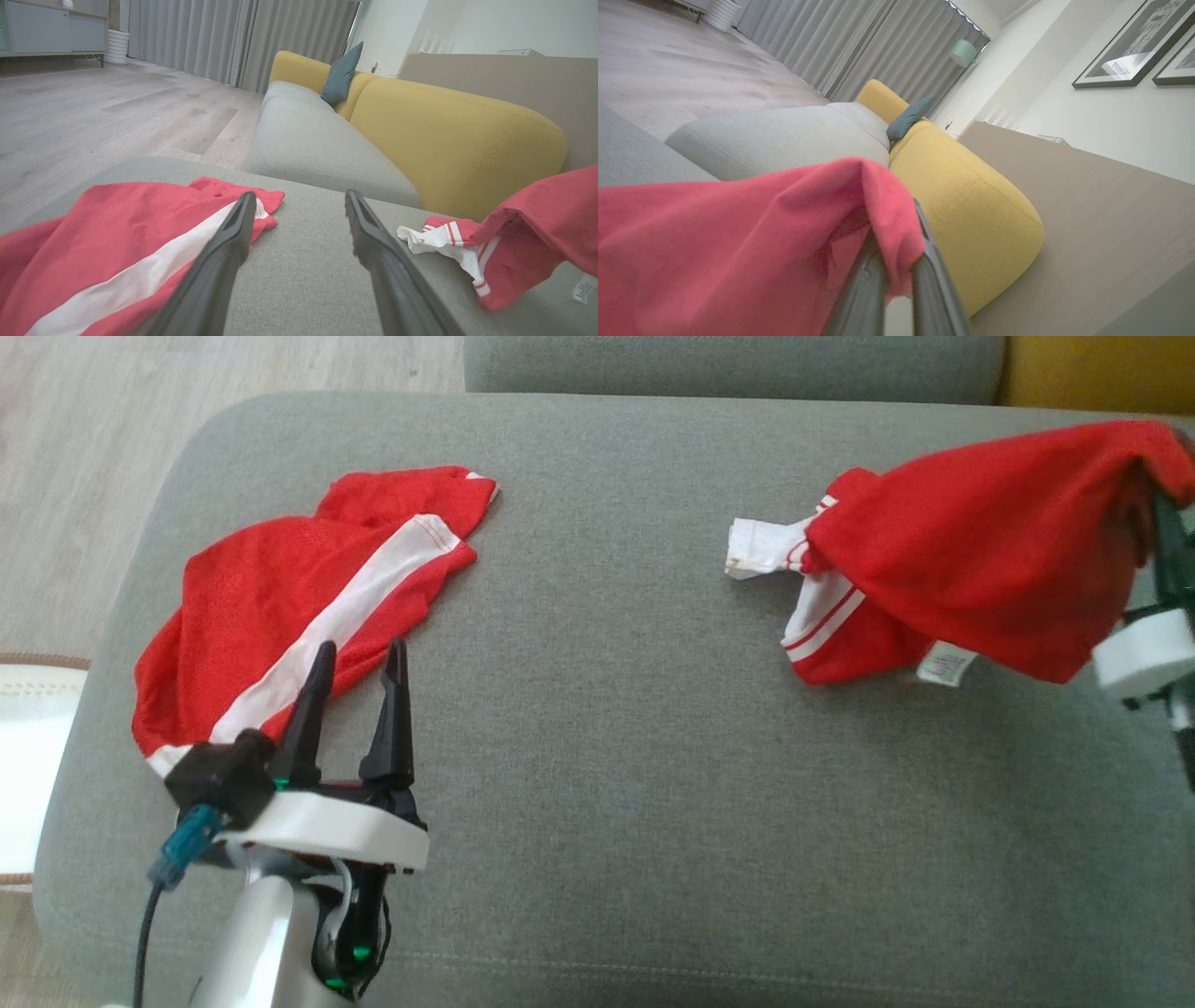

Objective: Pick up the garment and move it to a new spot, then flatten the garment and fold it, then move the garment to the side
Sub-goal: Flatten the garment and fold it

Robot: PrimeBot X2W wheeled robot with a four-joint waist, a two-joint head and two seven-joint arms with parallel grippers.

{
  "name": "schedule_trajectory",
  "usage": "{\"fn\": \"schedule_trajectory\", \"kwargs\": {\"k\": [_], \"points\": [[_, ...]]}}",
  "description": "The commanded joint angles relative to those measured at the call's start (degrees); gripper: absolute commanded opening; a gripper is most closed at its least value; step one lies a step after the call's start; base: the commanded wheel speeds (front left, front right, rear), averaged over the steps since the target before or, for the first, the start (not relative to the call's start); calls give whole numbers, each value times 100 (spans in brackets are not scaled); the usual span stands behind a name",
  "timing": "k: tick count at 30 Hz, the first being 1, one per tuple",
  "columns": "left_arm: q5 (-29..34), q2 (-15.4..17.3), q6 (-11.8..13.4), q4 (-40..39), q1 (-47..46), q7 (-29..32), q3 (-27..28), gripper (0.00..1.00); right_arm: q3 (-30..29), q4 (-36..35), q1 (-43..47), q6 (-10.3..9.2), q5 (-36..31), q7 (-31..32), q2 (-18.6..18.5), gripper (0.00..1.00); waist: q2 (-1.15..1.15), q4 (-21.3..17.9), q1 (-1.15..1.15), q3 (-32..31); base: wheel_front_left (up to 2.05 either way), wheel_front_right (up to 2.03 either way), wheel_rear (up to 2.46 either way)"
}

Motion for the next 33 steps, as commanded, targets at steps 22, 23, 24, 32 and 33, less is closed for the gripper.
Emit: {"fn": "schedule_trajectory", "kwargs": {"k": [22, 23, 24, 32, 33], "points": [[63, 45, -72, -92, -248, -52, 214, 100, -1015, -42, 576, 37, 195, -669, 1189, 100, 0, -47, 0, 123, 0, 0, 0], [67, 45, -70, -107, -244, -52, 219, 100, -917, -49, 631, 37, 335, -796, 1275, 100, 0, -51, 0, 112, 0, 0, 0], [69, 45, -68, -123, -240, -52, 223, 100, -791, -49, 704, 37, 472, -915, 1340, 100, 0, -53, 0, 100, 0, 0, 0], [62, 45, -51, -235, -164, -52, 158, 100, 169, 343, 1449, 37, 1524, -1524, 1474, 100, 0, -47, 0, 91, 0, 0, 0], [58, 45, -52, -243, -158, -52, 142, 100, 245, 425, 1483, 37, 1581, -1553, 1474, 100, 0, -41, 0, 100, 0, 0, 0]]}}
